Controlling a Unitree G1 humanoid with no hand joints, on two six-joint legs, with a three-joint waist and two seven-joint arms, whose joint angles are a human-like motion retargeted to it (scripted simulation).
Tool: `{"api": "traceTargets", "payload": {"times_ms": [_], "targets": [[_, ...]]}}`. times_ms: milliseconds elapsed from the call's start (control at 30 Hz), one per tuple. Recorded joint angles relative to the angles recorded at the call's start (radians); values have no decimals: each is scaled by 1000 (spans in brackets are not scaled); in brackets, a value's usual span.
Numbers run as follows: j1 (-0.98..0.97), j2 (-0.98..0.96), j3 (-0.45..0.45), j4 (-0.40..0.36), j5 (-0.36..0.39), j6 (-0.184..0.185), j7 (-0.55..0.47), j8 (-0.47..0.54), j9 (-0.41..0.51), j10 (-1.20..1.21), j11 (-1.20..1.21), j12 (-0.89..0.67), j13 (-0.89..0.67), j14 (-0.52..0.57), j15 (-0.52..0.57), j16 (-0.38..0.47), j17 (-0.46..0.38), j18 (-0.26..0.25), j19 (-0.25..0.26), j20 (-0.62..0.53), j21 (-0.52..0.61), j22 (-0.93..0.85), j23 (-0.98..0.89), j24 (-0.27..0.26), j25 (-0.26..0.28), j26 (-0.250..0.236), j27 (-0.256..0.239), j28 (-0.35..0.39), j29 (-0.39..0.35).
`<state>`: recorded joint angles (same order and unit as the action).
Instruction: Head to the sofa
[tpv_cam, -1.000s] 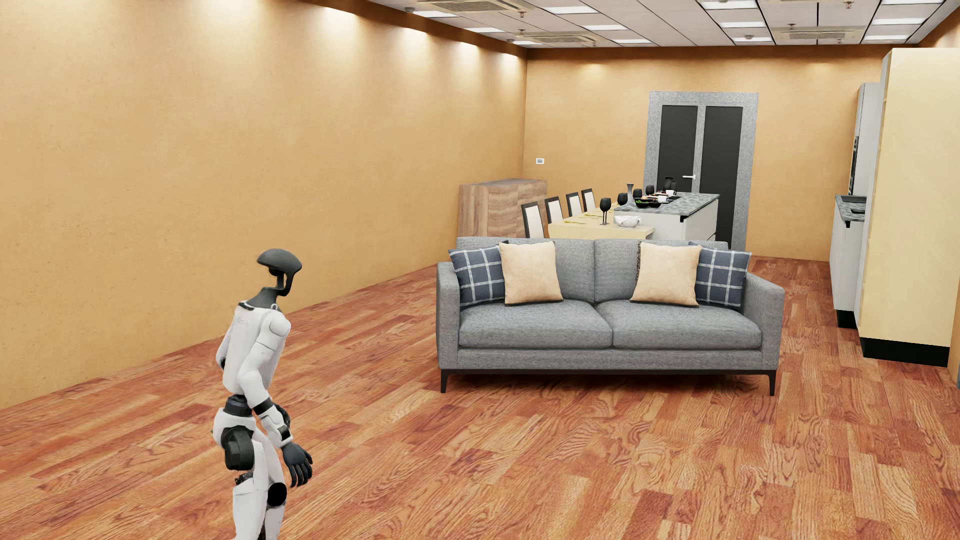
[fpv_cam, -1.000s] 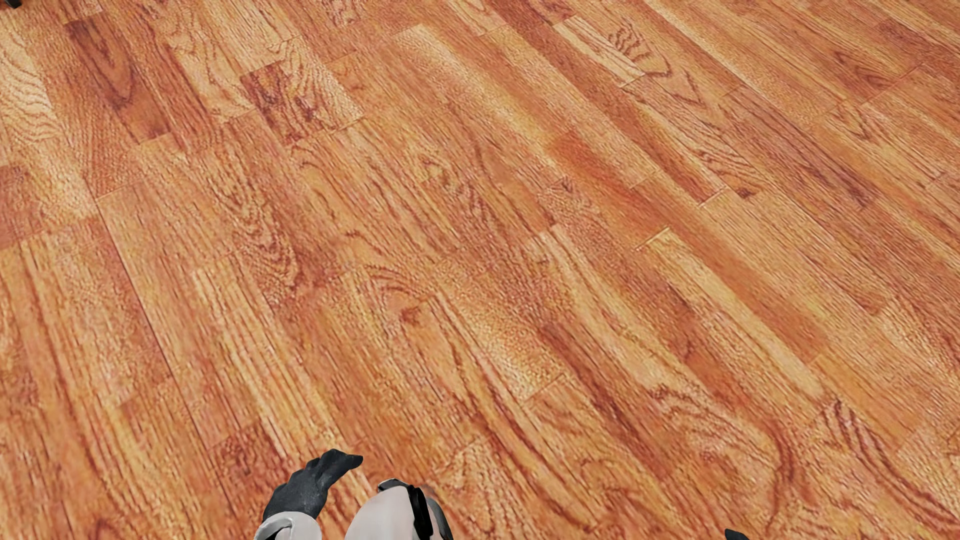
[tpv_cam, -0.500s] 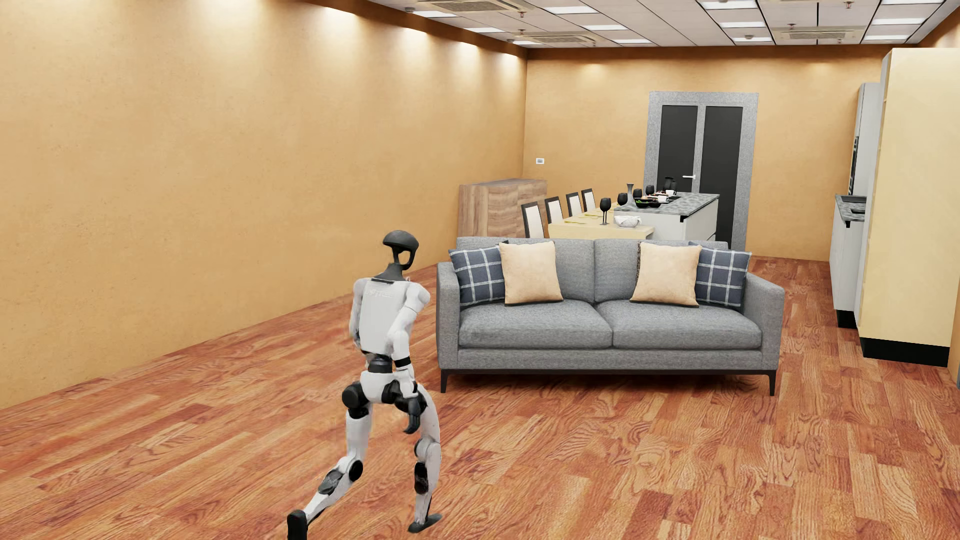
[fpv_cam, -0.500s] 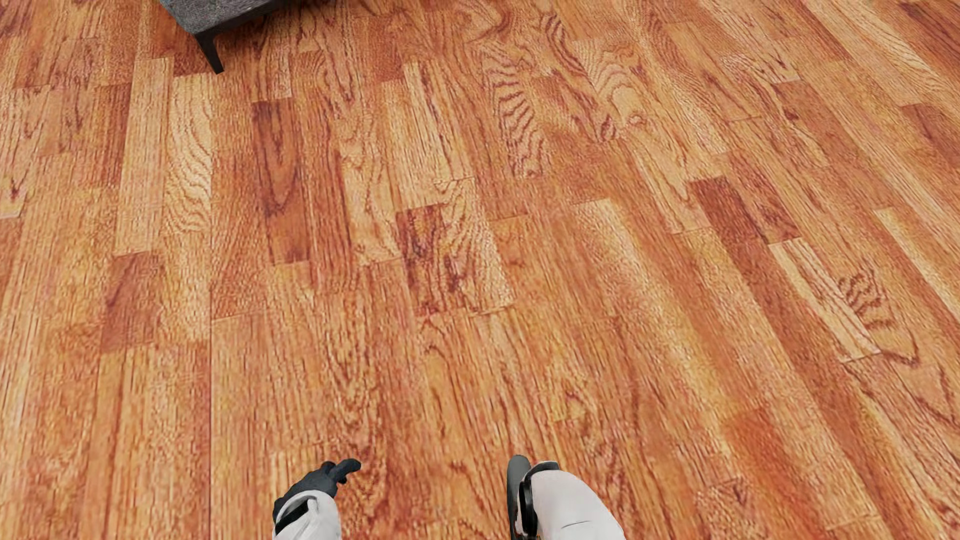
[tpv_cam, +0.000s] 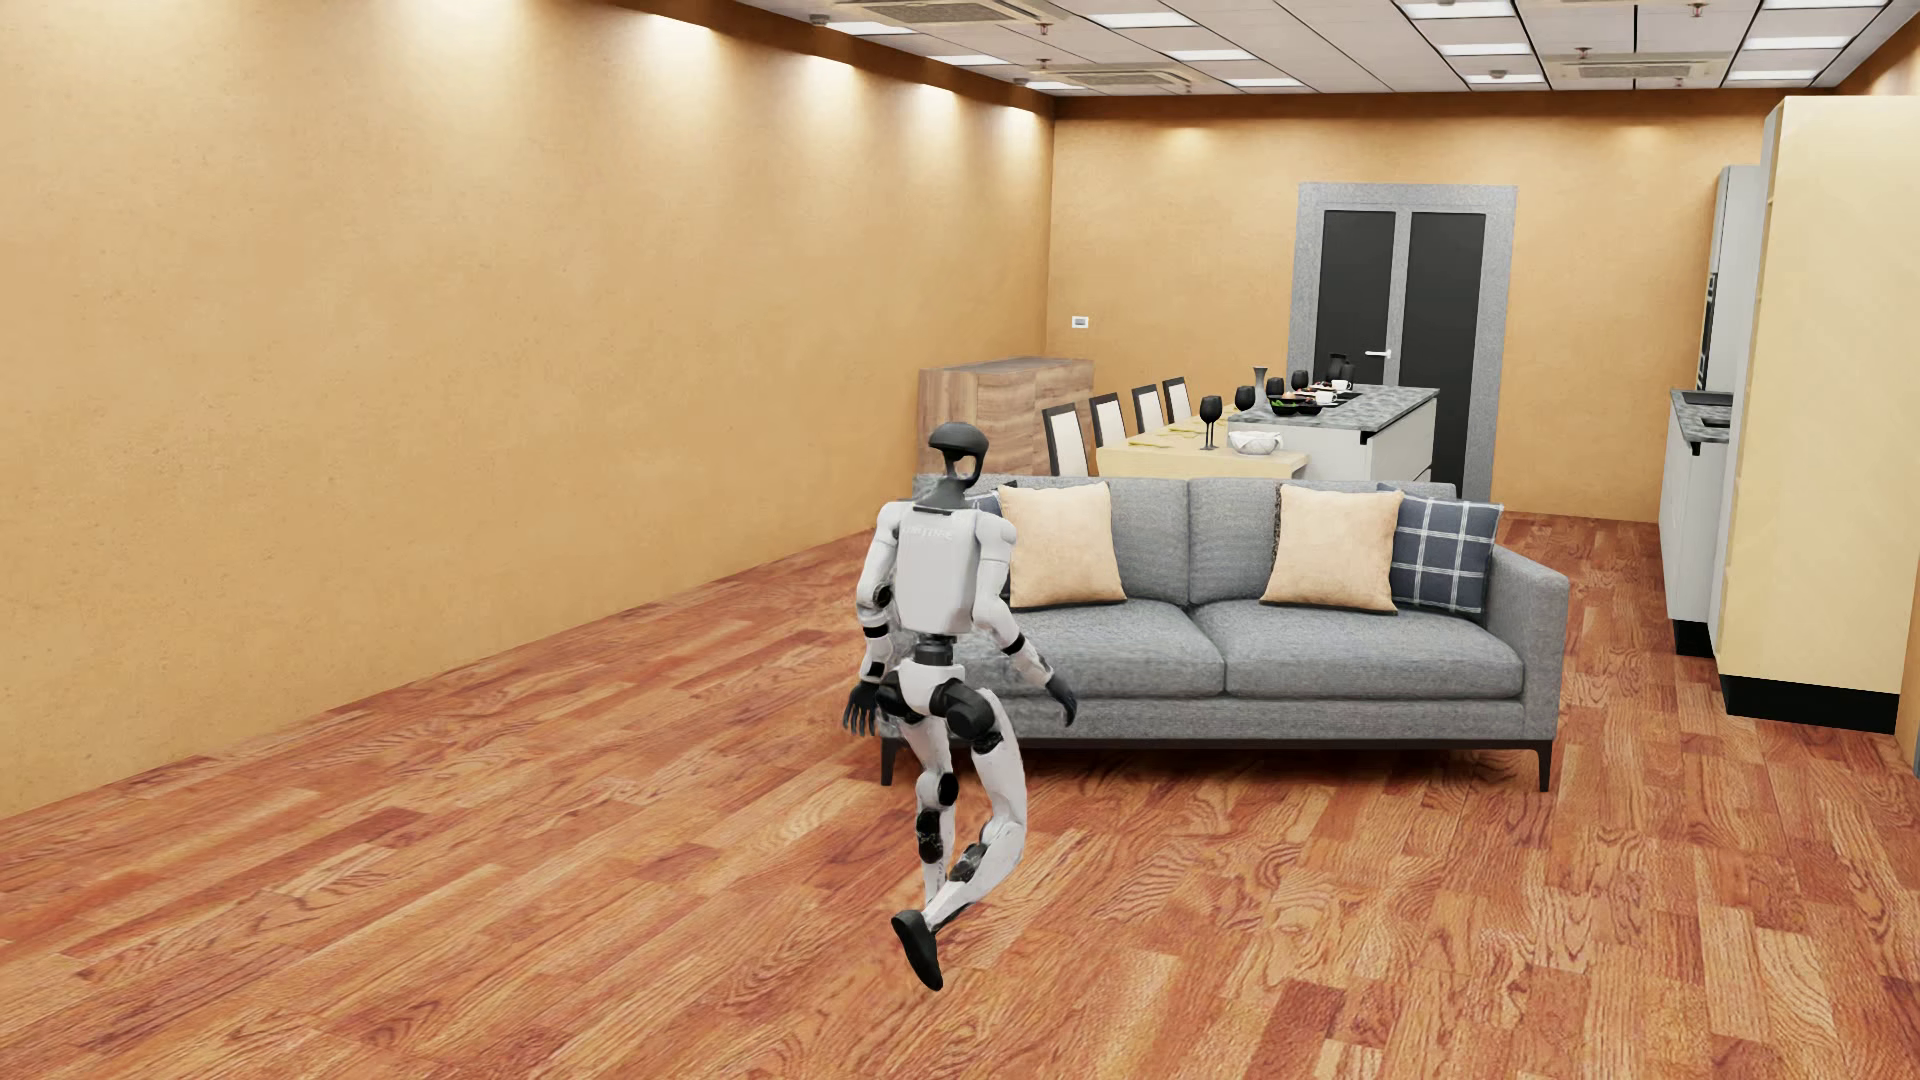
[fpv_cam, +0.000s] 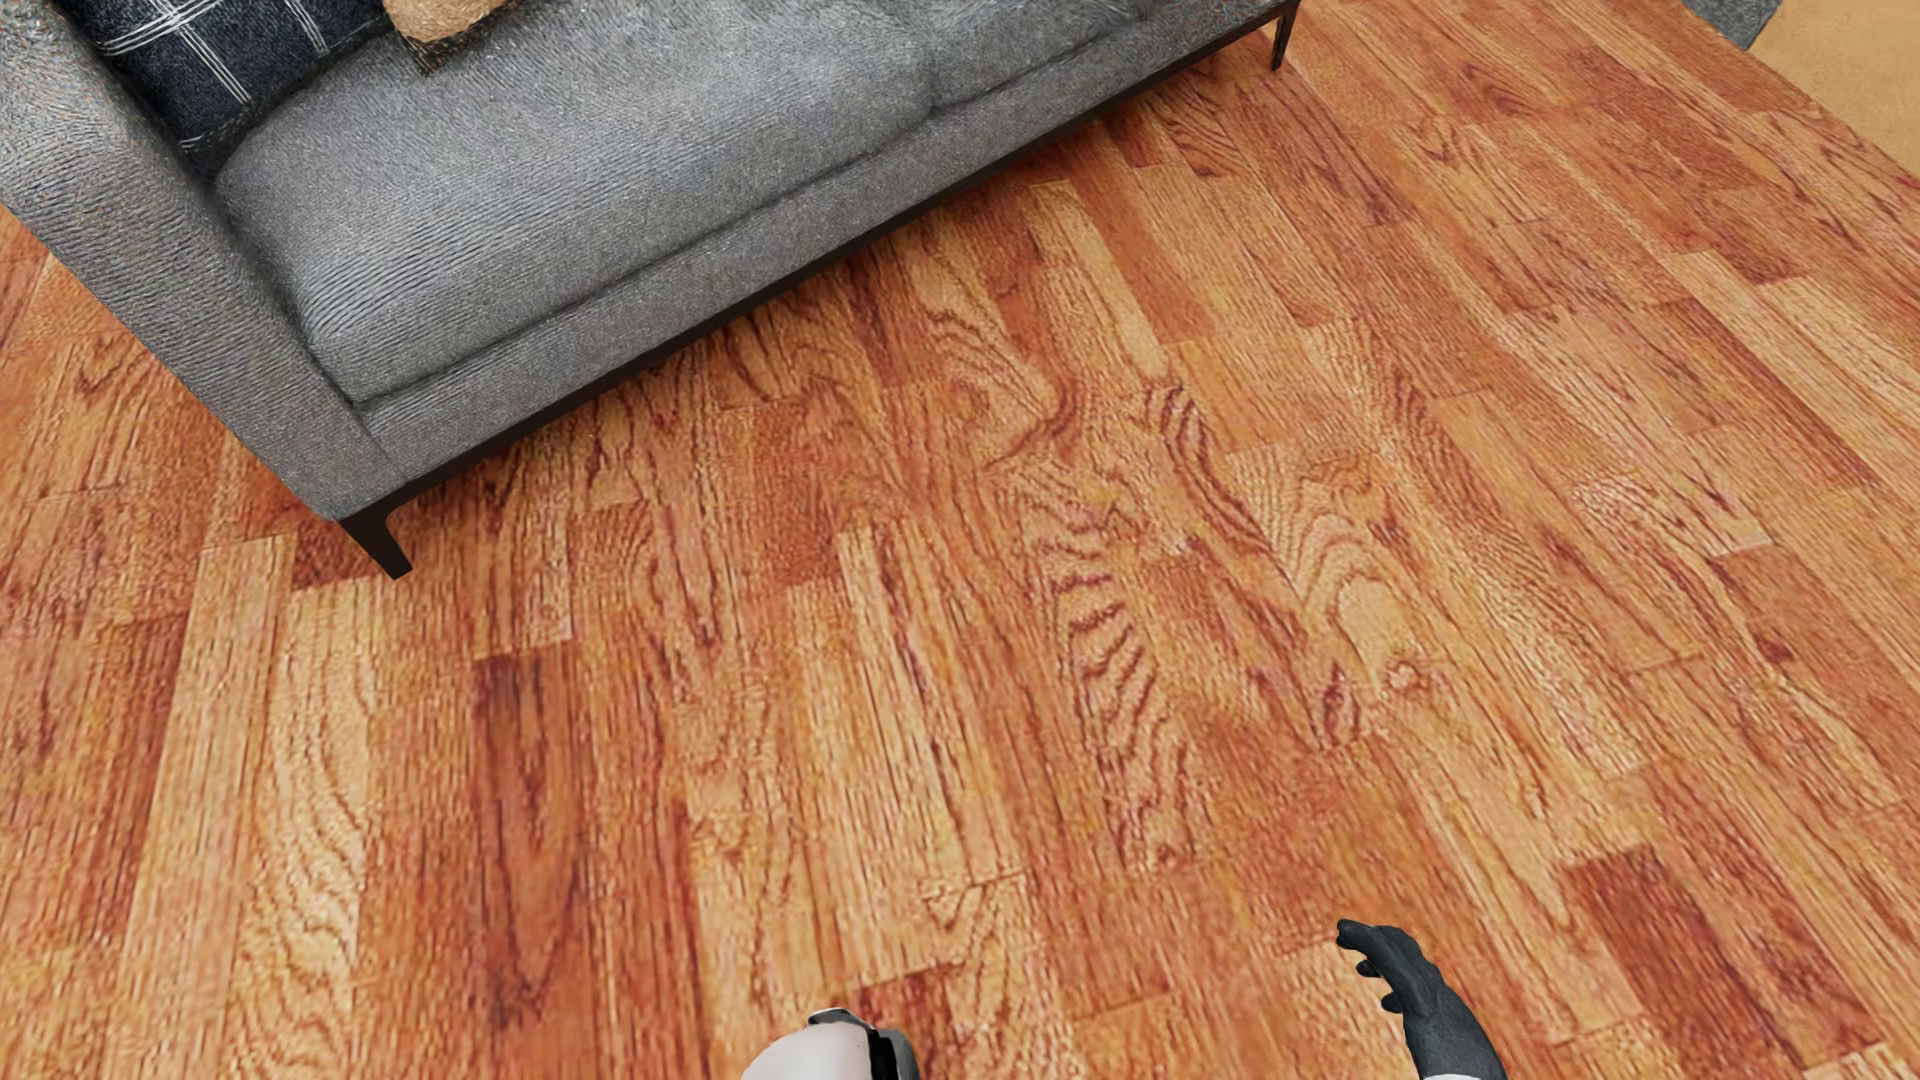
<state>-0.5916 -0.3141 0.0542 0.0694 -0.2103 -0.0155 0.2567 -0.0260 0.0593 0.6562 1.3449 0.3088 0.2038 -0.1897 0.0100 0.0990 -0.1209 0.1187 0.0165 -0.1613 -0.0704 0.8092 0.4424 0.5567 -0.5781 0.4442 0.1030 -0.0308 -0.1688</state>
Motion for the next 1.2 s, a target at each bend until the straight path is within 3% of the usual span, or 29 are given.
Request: {"api": "traceTargets", "payload": {"times_ms": [33,67,100,167,233,267,300,333,400,433,467,500,533,600,633,667,700,733,767,800,833,867,933,967,1000,1033,1067,1133,1200], "targets": [[101,-96,-26,-50,-7,-11,-16,-35,-4,-68,-3,-75,13,-32,-79,23,15,-7,-3,-70,-6,21,87,35,-24,-28,58,-56,27],[203,-179,-52,-96,9,-14,-49,-69,-11,-136,-69,-151,43,-60,-134,52,23,-18,-19,-139,-11,26,169,78,-49,-60,107,-68,79],[297,-243,-75,-130,27,-13,-90,-104,-20,-186,-192,-228,67,-93,-176,72,39,-22,9,-209,-7,13,235,126,-78,-84,159,-56,152],[441,-339,-120,-167,63,-5,-166,-135,-38,-202,-554,-394,179,-202,-178,94,31,-23,28,-329,-16,-53,276,182,-122,-144,157,-22,318],[587,-327,-160,-161,120,2,-281,-24,-53,-203,-1075,-499,308,-324,-133,93,72,-37,98,-333,-92,-184,241,136,-124,-204,143,40,333],[672,-320,-174,-153,106,-1,-314,-25,-57,-174,-1179,-501,373,-374,-194,81,106,-46,146,-292,-147,-260,230,73,-112,-237,150,98,282],[722,-310,-184,-124,87,-8,-305,-99,-59,-92,-1139,-480,415,-354,-93,81,142,-52,155,-245,-184,-333,240,7,-103,-270,163,156,235],[719,-346,-193,-70,101,-7,-291,-106,-52,83,-947,-448,432,-238,95,100,172,-99,57,-203,-192,-399,269,-38,-111,-290,179,200,215],[544,-366,-194,36,118,14,-273,-143,-26,586,-612,-376,398,79,-115,99,176,-242,-26,-118,-164,-448,326,-58,-167,-262,209,268,240],[407,-315,-185,123,127,29,-254,-164,-14,759,-591,-361,355,56,-181,73,163,-215,-19,-96,-151,-403,317,-54,-197,-205,208,295,250],[276,-244,-166,185,143,44,-233,-182,-7,829,-633,-366,310,30,-207,58,148,-109,-15,-115,-145,-316,278,-42,-224,-131,186,283,229],[175,-173,-143,207,163,56,-195,-187,-5,808,-691,-375,268,3,-213,70,130,-39,-14,-174,-142,-212,222,-18,-245,-69,143,210,174],[107,-108,-122,197,185,64,-148,-178,-7,715,-741,-370,228,-14,-210,100,112,1,-19,-250,-135,-115,165,10,-247,-46,80,99,106],[26,11,-96,123,223,65,-140,-143,-15,390,-798,-311,137,-8,-268,169,76,-93,-28,-338,-90,9,65,26,-182,-62,-37,-83,45],[18,60,-90,105,237,64,-161,-128,-23,170,-797,-264,100,12,-336,202,52,-118,-26,-347,-67,38,25,14,-129,-62,-93,-123,55],[37,95,-87,108,247,66,-169,-107,-30,-68,-771,-212,56,53,-407,219,35,-130,-19,-345,-43,48,-19,5,-82,-50,-126,-123,72],[54,111,-84,124,250,70,-153,-76,-33,-216,-707,-150,17,196,-475,225,16,-95,-6,-328,-23,40,-69,-6,-42,-42,-147,-90,82],[52,96,-80,138,227,70,-109,-38,-29,-175,-591,-86,-19,247,-529,207,-7,-86,14,-296,-18,33,-120,-26,-18,-41,-161,-27,79],[55,50,-76,147,201,62,-60,5,-22,-70,-425,-45,-43,170,-502,170,-18,-75,37,-259,-22,48,-155,-57,-5,-32,-171,43,50],[69,-6,-69,148,193,49,-39,46,-17,-3,-280,-45,-59,112,-379,134,-5,-82,58,-235,-32,85,-150,-83,6,-7,-162,81,-1],[106,-49,-61,143,171,36,-18,50,-19,-4,-197,-68,-70,80,-272,115,28,-91,149,-244,-48,129,-99,-88,6,19,-126,63,-47],[156,-77,-55,130,123,26,4,29,-25,-51,-178,-100,-87,74,-279,107,55,-99,184,-285,-53,153,-18,-64,-9,30,-59,0,-53],[255,-100,-50,96,39,12,34,-43,-40,-178,-276,-162,-126,86,-360,119,49,-109,71,-348,17,104,158,-7,-116,-6,52,-73,107],[282,-95,-50,85,15,8,38,-79,-47,-209,-384,-186,-135,80,-399,125,33,-114,55,-337,59,48,228,-7,-181,-36,58,-46,215],[294,-88,-50,79,17,4,36,-83,-52,-215,-524,-210,-135,65,-391,119,32,-120,79,-302,64,-6,282,-13,-217,-67,57,4,274],[300,-65,-50,73,16,-1,31,-100,-57,-212,-707,-232,-124,48,-332,124,48,-125,112,-258,33,-55,310,-27,-215,-113,77,53,261],[307,-31,-49,71,15,-9,26,-141,-61,-223,-811,-258,-108,40,-262,125,73,-129,68,-215,-15,-104,329,-46,-193,-138,99,98,198],[318,4,-52,68,9,-22,24,-159,-65,-216,-843,-283,-81,33,-278,92,106,-139,58,-86,-71,-182,386,-88,-170,-154,137,189,98],[339,36,-56,77,20,-24,19,-172,-69,-222,-868,-289,-62,29,-266,32,99,-152,54,42,-47,-225,435,-124,-195,-157,162,288,173]]}}
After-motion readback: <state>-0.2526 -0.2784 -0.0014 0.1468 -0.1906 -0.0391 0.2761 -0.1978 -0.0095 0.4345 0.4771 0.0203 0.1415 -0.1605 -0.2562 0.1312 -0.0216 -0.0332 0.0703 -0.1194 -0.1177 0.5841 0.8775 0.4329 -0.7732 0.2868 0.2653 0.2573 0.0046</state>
